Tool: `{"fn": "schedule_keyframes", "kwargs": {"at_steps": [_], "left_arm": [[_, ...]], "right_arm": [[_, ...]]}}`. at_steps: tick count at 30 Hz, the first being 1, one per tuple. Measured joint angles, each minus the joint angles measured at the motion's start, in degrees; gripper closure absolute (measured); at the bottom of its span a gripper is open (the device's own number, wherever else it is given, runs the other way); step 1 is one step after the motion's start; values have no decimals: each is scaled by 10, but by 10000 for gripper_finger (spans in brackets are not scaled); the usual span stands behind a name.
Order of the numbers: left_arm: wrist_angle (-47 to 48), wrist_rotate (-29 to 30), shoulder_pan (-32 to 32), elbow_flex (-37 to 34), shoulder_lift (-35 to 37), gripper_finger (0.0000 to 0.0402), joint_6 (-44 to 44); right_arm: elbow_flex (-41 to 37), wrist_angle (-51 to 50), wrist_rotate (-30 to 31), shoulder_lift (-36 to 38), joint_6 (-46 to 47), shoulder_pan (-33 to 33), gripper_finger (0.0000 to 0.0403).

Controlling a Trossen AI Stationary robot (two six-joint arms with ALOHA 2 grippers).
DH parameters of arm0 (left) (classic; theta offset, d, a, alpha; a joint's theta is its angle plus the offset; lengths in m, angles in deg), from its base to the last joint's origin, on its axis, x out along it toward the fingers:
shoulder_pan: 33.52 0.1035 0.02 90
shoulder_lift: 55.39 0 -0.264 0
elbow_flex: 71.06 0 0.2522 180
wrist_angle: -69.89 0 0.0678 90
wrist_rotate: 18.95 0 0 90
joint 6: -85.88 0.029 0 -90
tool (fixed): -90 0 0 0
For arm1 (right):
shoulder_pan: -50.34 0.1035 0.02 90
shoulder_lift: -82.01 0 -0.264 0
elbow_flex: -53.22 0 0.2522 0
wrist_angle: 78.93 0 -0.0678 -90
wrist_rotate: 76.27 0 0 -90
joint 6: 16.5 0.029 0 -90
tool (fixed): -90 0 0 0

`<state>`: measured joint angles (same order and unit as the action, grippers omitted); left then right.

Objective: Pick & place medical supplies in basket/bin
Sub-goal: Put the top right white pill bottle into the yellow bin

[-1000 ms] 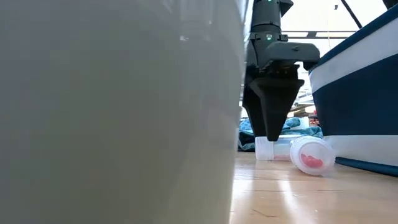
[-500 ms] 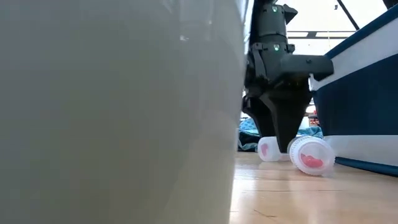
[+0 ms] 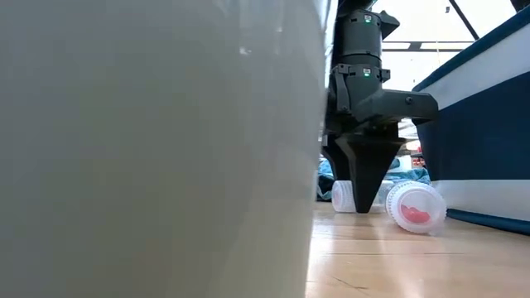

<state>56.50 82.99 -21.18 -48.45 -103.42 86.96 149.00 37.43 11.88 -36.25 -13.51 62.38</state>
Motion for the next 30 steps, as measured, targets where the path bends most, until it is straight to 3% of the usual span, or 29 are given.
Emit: {"fn": "schedule_keyframes", "kwargs": {"at_steps": [14,24,30], "left_arm": [[-13,-5,0,0,0,151,0],[-48,-25,0,0,0,151,3],[-135,-114,0,-3,0,151,10]], "right_arm": [[0,36,3,29,-9,2,262],[1,304,35,109,-84,11,262],[1,478,24,104,-172,-5,262]]}}
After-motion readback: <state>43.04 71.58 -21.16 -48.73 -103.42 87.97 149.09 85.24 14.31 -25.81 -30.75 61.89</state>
